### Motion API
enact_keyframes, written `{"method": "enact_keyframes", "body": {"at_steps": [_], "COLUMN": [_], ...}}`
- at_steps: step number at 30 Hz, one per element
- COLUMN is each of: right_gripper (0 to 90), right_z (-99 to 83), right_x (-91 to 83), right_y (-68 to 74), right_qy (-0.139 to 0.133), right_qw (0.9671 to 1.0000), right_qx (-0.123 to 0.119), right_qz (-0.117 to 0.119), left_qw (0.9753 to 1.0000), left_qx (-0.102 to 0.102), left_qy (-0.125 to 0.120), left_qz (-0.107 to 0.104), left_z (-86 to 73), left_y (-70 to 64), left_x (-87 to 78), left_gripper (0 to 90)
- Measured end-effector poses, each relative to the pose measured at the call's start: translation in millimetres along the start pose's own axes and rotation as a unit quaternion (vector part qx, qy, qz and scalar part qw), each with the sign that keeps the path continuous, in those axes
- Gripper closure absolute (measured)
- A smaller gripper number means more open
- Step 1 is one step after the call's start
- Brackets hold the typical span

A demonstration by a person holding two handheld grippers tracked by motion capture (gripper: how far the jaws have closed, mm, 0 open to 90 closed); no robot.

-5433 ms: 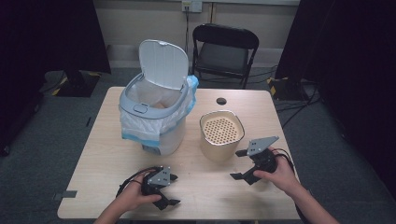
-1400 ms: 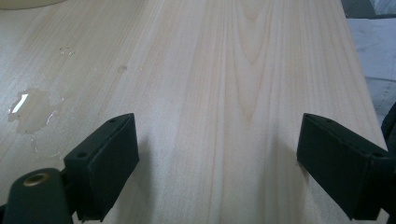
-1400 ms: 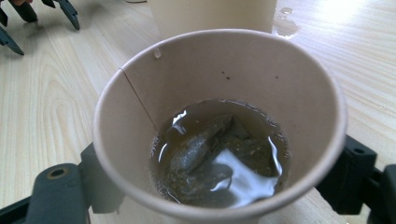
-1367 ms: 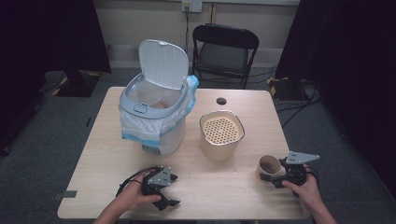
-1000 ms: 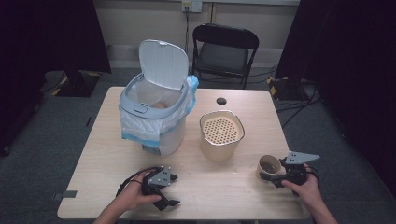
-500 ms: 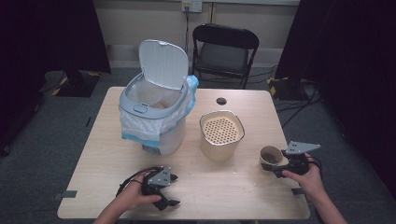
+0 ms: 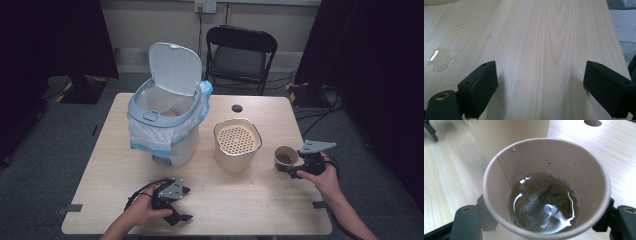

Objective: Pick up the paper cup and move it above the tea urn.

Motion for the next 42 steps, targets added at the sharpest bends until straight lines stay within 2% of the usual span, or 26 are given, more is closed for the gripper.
{"method": "enact_keyframes", "body": {"at_steps": [1,7,14,18,20,27,34,35,42], "right_gripper": [27.3,27.4,27.6,27.6,27.7,27.7,27.7,27.7,27.7], "right_z": [2.5,13.1,22.3,27.0,30.1,40.0,53.1,54.7,64.6], "right_x": [1.1,6.2,14.7,20.3,23.5,30.3,36.7,37.9,43.8], "right_y": [-1.3,-7.3,-14.1,-19.3,-22.7,-31.9,-39.8,-41.5,-49.4], "right_qy": [0.001,-0.007,-0.002,-0.002,0.004,-0.001,0.003,0.0,-0.001], "right_qw": [1.0,1.0,1.0,1.0,0.9999,0.9999,0.9999,0.9999,0.9998], "right_qx": [-0.003,0.001,-0.004,0.001,-0.005,0.002,-0.001,0.005,0.011], "right_qz": [-0.006,-0.006,-0.006,-0.004,-0.009,-0.01,-0.015,-0.01,-0.014], "left_qw": [1.0,1.0,1.0,1.0,1.0,1.0,1.0,1.0,1.0], "left_qx": [0.0,0.0,-0.001,-0.001,-0.002,0.0,0.001,0.001,0.001], "left_qy": [0.0,0.0,0.0,0.0,0.002,0.0,-0.002,-0.002,-0.002], "left_qz": [0.0,0.0,0.0,0.0,0.0,-0.002,-0.003,-0.003,-0.002], "left_z": [0.0,0.0,0.0,0.0,-0.1,-0.1,-0.1,-0.1,-0.1], "left_y": [0.0,-0.1,-0.1,-0.1,-0.2,-0.1,-0.1,-0.1,-0.2], "left_x": [0.0,0.1,0.1,0.1,-0.1,0.3,0.8,0.8,0.9], "left_gripper": [11.7,11.6,11.6,11.5,11.5,11.2,10.5,10.5,10.5]}}
Point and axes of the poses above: each handheld gripper's, and its own axes: x roughly forward along the jaws, z roughly out of its top, y roughly to its left, the point moved 1 cm from there along x, roughly forward along the jaws, and after that the axes turned 10 degrees about -z, right-handed, at the moved point
